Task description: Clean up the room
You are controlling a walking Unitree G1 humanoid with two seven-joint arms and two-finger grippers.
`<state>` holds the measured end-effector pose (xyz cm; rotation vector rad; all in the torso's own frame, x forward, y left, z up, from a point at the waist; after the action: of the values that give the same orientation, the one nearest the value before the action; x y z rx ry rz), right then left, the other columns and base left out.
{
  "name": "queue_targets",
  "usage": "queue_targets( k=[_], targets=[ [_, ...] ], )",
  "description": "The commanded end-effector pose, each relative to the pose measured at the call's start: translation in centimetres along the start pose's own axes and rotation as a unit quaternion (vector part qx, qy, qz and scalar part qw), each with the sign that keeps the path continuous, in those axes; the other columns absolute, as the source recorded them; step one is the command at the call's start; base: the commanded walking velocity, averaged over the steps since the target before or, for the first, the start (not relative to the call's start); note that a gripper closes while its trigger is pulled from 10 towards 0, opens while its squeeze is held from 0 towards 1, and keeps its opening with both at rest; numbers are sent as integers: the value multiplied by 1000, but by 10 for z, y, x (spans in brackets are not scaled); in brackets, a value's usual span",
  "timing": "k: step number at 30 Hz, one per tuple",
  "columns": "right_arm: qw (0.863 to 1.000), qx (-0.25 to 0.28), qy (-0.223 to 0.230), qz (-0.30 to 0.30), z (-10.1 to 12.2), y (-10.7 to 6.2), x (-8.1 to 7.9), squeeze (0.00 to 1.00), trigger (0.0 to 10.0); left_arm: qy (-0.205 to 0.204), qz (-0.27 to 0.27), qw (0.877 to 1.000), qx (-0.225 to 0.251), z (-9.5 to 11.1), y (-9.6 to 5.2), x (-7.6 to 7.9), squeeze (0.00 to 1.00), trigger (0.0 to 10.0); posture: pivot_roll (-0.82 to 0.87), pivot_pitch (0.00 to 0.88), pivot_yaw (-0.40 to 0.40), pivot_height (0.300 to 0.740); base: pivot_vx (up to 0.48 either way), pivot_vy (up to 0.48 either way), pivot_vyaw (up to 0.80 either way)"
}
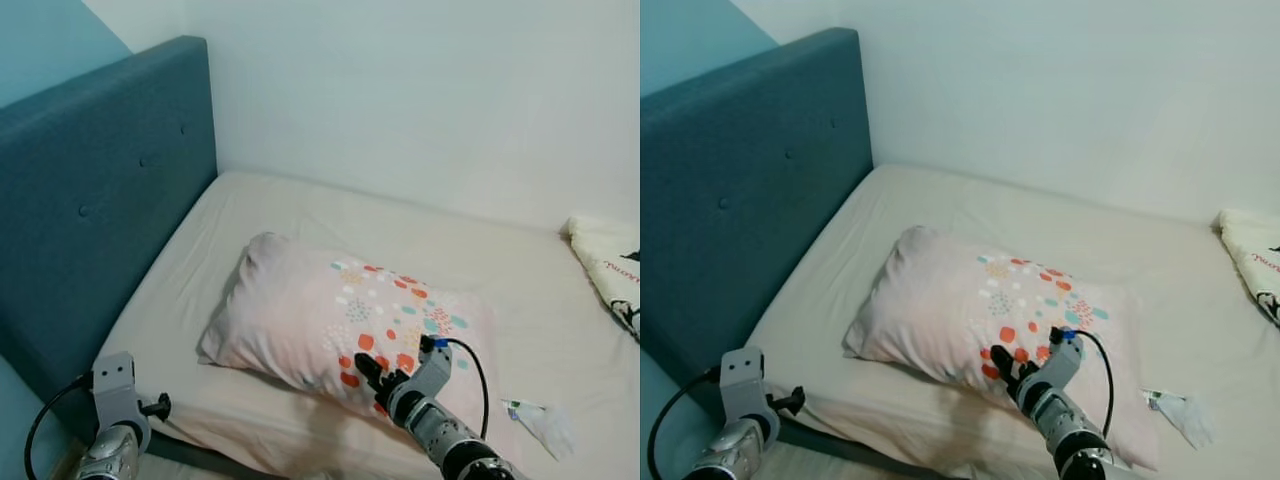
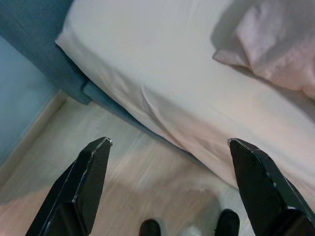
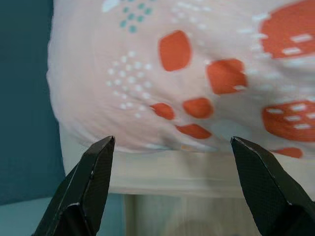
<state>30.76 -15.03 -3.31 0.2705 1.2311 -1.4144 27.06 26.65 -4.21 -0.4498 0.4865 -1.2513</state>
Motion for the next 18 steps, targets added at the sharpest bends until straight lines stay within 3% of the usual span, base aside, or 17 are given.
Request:
queue_targets(
  k=[1,6,14,18],
  targets=[
    [1000,9,26,-13,2,-2,7,0,10000,6,0,1000,-3,-1,0,0,0,10000,-9,0,-104,640,0,0,0],
    [998,22,55,-19,4,-4,11,0,10000,7,-1,1000,-6,-4,-1,0,0,10000,-3,0,-106,625,0,0,0],
    [997,19,65,-22,0,-5,13,0,10000,13,1,1000,-11,-10,-3,-4,0,10000,8,0,-105,605,0,0,0],
    [996,25,87,3,1,-3,7,0,10000,22,4,1000,-9,-10,-4,-9,0,10000,36,0,-109,585,0,0,0]
  ],
)
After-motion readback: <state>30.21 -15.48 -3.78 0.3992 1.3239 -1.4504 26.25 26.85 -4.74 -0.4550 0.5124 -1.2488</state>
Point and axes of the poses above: a point about 5 cm out from each wrist's last joint towards the gripper, its own y axis pointing out of the wrist towards the gripper, its own z axis along the axis of the wrist's last joint, x = y × z, the point moved 3 cm from there along y, pointing out of the wrist towards the gripper, and after that the axes turned 8 degrees about y, right-handed, at the moved point
